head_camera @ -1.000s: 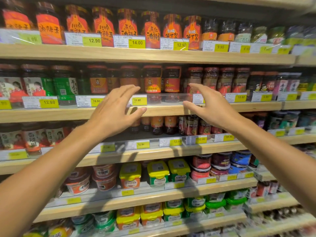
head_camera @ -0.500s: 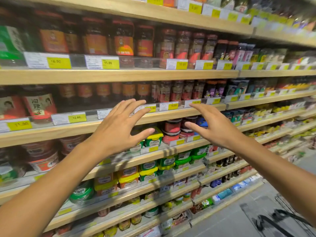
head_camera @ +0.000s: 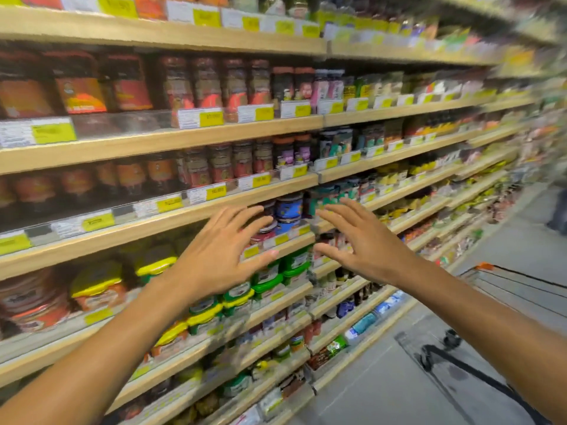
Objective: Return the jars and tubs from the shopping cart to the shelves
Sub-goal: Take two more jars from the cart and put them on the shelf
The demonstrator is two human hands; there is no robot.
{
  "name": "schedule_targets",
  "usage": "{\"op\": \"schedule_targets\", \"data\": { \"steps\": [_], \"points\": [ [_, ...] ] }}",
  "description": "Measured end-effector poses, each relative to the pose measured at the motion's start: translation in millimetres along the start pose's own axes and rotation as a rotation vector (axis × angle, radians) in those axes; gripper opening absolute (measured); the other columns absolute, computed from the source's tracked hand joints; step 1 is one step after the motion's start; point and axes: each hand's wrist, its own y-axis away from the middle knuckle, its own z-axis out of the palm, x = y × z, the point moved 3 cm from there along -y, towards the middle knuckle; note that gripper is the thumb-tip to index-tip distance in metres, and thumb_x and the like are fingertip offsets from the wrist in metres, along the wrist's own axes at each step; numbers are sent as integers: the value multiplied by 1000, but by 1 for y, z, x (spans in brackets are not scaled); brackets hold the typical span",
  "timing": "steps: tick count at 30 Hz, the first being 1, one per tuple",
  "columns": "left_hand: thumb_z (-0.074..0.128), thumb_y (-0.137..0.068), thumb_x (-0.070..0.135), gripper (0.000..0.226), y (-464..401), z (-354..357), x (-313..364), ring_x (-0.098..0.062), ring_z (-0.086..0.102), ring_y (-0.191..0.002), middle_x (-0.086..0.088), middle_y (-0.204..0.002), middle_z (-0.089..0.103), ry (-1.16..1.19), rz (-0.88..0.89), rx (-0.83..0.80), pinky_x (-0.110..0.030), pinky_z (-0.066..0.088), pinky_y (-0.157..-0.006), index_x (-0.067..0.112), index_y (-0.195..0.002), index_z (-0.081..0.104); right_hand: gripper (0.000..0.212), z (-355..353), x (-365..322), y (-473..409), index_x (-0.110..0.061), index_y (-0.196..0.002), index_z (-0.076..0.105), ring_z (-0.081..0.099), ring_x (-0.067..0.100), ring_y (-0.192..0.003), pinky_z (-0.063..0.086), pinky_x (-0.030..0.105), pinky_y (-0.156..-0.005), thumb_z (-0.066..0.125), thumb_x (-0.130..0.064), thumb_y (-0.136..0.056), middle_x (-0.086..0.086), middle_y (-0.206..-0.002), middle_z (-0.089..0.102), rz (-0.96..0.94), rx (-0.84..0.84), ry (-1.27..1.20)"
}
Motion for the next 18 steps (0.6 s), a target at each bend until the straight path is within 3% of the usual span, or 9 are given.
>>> {"op": "schedule_targets", "data": {
  "steps": [7,13,16,18],
  "points": [
    [6,-87,83,88,-116,58,178,-22,28,-146,4,-160,30,83,220,-48,-42,25,-121,30,-154,31,78,-42,160,124,-31,-158,25,5,14,-153,8,38,-124,30,-74,-94,-8,-165,19,193,-2,102],
    [27,-94,73,74,-190,121,339,-22,35,-143,2,-158,36,213,445,-101,-40,29,-118,27,-150,40,73,-61,286,259,-23,-150,42,26,21,-148,13,30,-121,36,-70,-95,1,-156,41,397,15,140],
    [26,-92,74,76,-211,148,404,-22,40,-140,1,-153,43,275,519,-114,-40,30,-116,25,-147,45,74,-64,329,316,-29,-155,31,19,17,-151,18,38,-124,37,-72,-94,-5,-161,30,560,7,116],
    [28,-91,74,76,-223,166,440,-22,42,-139,1,-152,44,302,568,-129,-38,30,-115,25,-147,46,76,-64,349,346,-29,-156,29,19,16,-150,18,36,-123,37,-72,-93,-5,-162,27,645,-11,93]
  ]
}}
